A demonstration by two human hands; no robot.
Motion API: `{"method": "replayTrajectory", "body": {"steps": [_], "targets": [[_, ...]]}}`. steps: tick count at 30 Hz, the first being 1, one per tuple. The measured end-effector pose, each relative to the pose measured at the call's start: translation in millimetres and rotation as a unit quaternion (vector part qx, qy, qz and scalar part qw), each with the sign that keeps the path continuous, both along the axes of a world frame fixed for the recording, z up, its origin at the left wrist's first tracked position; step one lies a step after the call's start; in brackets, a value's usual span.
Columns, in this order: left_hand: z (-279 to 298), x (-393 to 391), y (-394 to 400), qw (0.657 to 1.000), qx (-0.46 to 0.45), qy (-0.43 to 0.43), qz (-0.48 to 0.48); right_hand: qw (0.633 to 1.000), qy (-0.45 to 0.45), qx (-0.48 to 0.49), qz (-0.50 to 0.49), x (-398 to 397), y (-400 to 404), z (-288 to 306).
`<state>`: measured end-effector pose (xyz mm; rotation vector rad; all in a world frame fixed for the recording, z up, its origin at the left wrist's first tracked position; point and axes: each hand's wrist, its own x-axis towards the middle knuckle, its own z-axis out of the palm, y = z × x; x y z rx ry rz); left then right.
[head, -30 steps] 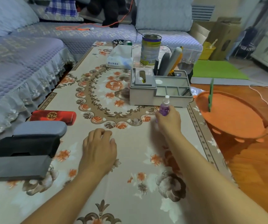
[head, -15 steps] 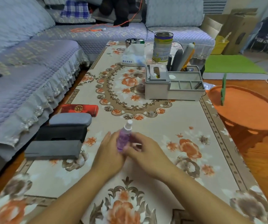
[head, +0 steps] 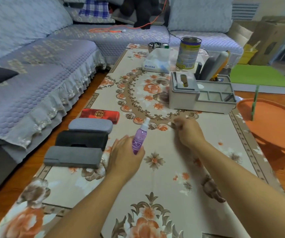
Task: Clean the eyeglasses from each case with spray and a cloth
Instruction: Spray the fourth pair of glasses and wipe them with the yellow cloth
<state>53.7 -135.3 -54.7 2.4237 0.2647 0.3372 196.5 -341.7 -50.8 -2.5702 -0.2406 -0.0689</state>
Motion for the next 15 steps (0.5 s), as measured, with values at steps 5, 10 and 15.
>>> {"method": "replayTrajectory", "body": {"steps": [5, 10, 15], "targets": [[-5, 0, 6, 0.999, -0.029, -0.011, -0.031, 0.984, 0.053, 0.165, -0.027, -28, 3, 30], [-8, -6, 6, 0.989, 0.042, -0.068, -0.128, 0.897, 0.126, 0.422, 0.024, -132, -4, 72], [-12, -15, 0, 0.951, 0.176, -0.144, -0.210, 0.894, 0.085, 0.440, -0.010, -187, -3, 61]]}}
